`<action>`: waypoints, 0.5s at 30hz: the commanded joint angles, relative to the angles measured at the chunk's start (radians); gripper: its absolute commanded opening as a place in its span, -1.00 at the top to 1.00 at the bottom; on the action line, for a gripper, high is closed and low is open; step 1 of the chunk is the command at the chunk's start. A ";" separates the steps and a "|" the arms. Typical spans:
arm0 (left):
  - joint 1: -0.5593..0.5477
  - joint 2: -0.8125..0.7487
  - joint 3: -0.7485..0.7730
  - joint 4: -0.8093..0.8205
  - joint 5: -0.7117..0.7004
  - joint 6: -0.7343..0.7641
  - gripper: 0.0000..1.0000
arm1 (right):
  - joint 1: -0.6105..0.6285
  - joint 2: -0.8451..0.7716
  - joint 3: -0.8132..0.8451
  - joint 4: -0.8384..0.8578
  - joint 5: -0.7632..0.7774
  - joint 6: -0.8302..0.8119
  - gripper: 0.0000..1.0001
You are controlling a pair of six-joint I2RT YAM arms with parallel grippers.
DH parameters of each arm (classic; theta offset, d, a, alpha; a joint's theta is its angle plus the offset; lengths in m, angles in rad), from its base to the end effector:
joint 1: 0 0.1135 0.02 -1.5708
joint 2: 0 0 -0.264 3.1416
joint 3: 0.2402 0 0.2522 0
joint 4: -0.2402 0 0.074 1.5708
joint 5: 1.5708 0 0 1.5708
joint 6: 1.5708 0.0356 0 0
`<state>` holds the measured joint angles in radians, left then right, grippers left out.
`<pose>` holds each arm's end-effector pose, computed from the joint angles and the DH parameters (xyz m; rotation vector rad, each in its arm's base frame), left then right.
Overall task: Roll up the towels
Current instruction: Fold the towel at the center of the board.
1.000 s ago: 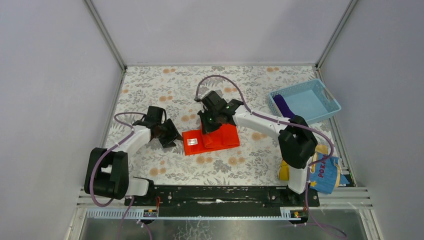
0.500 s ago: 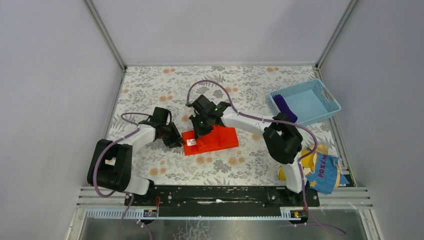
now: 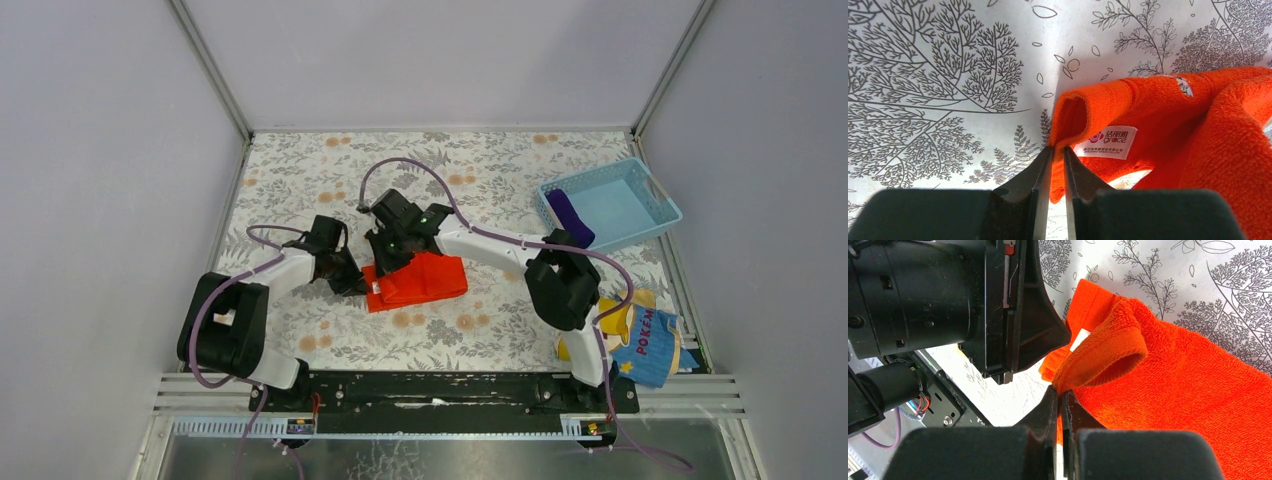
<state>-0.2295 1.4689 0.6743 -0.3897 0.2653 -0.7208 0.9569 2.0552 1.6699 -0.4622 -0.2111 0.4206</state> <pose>0.2398 -0.0656 0.1430 -0.6229 2.7914 -0.5952 0.2615 0.3840 0.2291 -0.7855 2.4675 0.8337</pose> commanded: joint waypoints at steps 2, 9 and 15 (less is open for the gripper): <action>-0.013 0.009 -0.001 0.017 -0.049 0.001 0.73 | 0.011 0.016 0.050 0.004 -0.010 -0.016 0.98; -0.013 -0.001 -0.002 0.008 -0.061 -0.004 0.70 | 0.011 0.089 0.039 0.026 0.010 -0.012 0.64; -0.013 -0.038 0.003 -0.028 -0.107 -0.016 0.58 | 0.011 0.006 0.001 0.054 0.001 -0.013 0.22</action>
<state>-0.2359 1.4612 0.6746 -0.3935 0.2382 -0.7300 0.9592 2.1609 1.6844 -0.4580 -0.2035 0.4179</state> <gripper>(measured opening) 0.191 0.324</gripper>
